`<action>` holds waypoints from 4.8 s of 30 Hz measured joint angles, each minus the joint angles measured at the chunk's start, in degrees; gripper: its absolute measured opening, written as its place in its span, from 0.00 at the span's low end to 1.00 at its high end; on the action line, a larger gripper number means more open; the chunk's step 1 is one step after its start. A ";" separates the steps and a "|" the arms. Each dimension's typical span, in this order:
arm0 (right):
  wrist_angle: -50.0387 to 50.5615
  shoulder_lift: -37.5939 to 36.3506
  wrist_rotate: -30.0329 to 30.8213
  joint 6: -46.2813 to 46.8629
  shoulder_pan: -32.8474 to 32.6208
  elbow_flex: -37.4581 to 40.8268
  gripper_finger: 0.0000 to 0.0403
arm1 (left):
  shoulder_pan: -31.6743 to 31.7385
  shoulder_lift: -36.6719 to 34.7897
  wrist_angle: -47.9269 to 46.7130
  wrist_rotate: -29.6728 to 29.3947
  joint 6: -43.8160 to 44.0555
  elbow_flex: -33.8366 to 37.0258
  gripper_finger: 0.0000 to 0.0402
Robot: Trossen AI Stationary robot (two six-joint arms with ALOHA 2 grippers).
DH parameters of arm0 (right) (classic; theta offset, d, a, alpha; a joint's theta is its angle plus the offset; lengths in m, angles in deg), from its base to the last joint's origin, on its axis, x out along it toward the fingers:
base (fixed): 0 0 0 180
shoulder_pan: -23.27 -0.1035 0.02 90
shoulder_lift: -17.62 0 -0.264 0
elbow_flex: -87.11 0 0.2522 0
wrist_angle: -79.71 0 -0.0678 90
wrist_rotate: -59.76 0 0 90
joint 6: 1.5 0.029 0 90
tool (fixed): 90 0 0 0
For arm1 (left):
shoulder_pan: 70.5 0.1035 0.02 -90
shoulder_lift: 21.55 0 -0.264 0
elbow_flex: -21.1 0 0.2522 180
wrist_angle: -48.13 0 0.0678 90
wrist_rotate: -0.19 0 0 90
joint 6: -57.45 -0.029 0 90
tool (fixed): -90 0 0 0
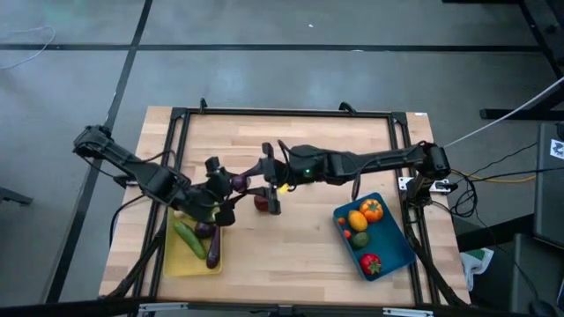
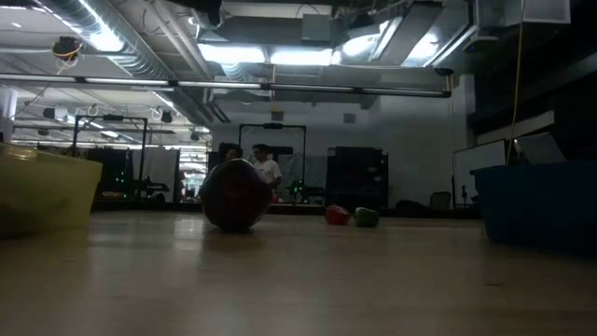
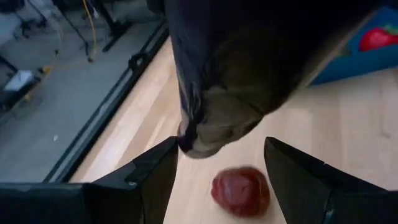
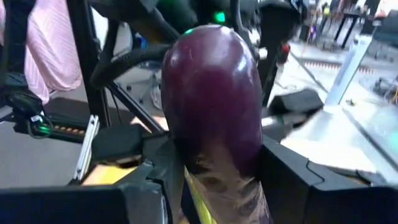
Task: Sort produce into baskets
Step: Put the eggplant into the yellow bin
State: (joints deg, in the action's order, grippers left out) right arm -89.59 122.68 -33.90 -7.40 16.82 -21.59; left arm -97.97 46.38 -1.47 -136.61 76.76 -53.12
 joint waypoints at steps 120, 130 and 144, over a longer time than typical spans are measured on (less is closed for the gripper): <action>45.21 0.09 14.87 1.34 -0.27 0.02 0.80 | -4.03 32.58 4.00 42.98 -23.15 0.06 0.62; 45.19 0.06 14.90 1.34 -0.27 0.02 0.80 | -4.03 35.69 4.08 42.77 -23.85 0.16 0.53; 45.19 0.04 15.06 1.34 -0.27 0.02 0.80 | -3.92 34.82 4.67 42.76 -20.90 -1.40 0.40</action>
State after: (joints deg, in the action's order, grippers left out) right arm -44.40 122.72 -18.84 -6.06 16.54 -21.56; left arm -101.90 81.19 3.20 -93.84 55.86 -54.52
